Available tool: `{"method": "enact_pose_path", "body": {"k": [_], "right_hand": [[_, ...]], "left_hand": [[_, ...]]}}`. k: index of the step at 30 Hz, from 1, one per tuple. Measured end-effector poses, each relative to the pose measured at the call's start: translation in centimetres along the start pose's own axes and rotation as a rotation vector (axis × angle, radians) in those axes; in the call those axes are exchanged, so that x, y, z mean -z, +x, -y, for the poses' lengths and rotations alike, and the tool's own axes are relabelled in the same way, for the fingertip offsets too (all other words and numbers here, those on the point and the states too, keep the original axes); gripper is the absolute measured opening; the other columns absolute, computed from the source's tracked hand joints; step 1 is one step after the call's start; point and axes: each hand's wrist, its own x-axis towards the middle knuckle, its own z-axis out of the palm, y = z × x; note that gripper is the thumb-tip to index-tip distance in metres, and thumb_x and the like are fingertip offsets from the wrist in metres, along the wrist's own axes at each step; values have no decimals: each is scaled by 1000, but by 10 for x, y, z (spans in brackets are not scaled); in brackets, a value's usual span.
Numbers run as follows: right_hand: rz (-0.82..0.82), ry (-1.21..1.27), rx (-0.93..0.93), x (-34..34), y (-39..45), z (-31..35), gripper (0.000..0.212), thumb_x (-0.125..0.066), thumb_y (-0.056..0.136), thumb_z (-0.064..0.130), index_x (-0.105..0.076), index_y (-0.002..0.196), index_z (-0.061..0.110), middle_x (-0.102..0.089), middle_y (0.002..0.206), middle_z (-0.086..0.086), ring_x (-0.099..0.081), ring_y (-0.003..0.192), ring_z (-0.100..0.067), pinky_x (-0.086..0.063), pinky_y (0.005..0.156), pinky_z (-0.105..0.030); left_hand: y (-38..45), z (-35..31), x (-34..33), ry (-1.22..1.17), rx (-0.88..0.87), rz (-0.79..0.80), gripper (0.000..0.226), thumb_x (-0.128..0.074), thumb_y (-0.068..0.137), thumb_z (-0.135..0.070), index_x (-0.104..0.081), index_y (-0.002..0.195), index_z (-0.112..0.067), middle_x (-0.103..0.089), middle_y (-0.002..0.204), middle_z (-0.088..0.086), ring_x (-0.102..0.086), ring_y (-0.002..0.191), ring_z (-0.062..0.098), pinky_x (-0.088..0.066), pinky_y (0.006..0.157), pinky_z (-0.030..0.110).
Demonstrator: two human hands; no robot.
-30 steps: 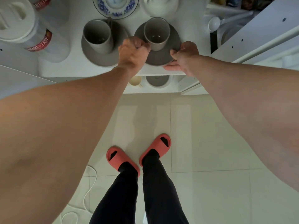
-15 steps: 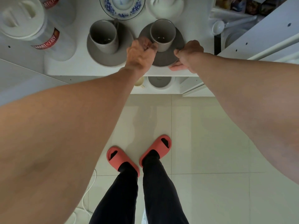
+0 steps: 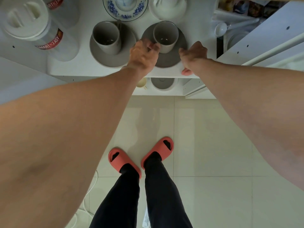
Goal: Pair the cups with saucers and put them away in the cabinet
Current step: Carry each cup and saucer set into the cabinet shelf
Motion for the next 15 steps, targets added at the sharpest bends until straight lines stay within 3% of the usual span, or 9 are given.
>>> {"method": "enact_pose_path", "body": {"k": [1, 3, 5, 7, 10, 12, 15], "right_hand": [[-2, 17, -10, 0, -5, 0, 48, -51, 100, 42, -43, 132, 8, -45, 139, -12, -71, 90, -35, -57, 41, -26], [-10, 34, -12, 2, -16, -2, 51, -47, 101, 42, -39, 138, 8, -43, 144, -14, -64, 109, -36, -62, 74, -34], [-22, -9, 28, 6, -36, -8, 50, -47, 102, 37, -36, 140, 6, -47, 143, -18, -58, 122, -36, -50, 94, -32], [-11, -97, 65, 6, -61, -16, 51, -47, 102, 34, -32, 142, 6, -48, 141, -20, -53, 127, -37, -46, 101, -40], [26, -243, 109, 3, -102, -22, 52, -47, 102, 35, -31, 144, 8, -45, 141, -19, -47, 129, -37, -41, 104, -48], [46, -331, 164, 1, -128, -24, 50, -48, 102, 33, -35, 142, 7, -46, 140, -18, -46, 128, -36, -39, 104, -47], [52, -494, 296, -6, -161, -32, 55, -49, 100, 30, -32, 146, 5, -38, 149, -20, -39, 135, -37, -31, 111, -48]], "left_hand": [[-3, 0, 2, -19, 3, -10, 37, -48, 95, -48, -66, 106, -17, -66, 104, -5, -52, 99, 12, -37, 87, 21], [-14, -2, 7, -73, 13, -24, 38, -48, 96, -48, -62, 113, -17, -64, 116, -2, -54, 108, 14, -39, 91, 22], [-31, -5, 13, -81, 38, -30, 32, -48, 99, -41, -56, 119, -18, -57, 124, 2, -51, 106, 14, -37, 86, 20], [-51, -9, 23, -10, 37, -9, 30, -45, 101, -37, -52, 125, -20, -50, 131, 5, -48, 105, 14, -38, 87, 23], [-85, -12, 38, 164, -4, 20, 33, -42, 102, -32, -46, 133, -21, -43, 140, 6, -45, 125, 22, -40, 107, 36], [-107, -9, 45, 292, 3, 56, 40, -38, 103, -32, -41, 141, -20, -37, 150, 8, -35, 139, 27, -29, 118, 41], [-138, 4, 50, 470, 84, 140, 52, -30, 104, -36, -24, 154, -22, -11, 164, 11, -8, 152, 29, -7, 124, 45]]}}
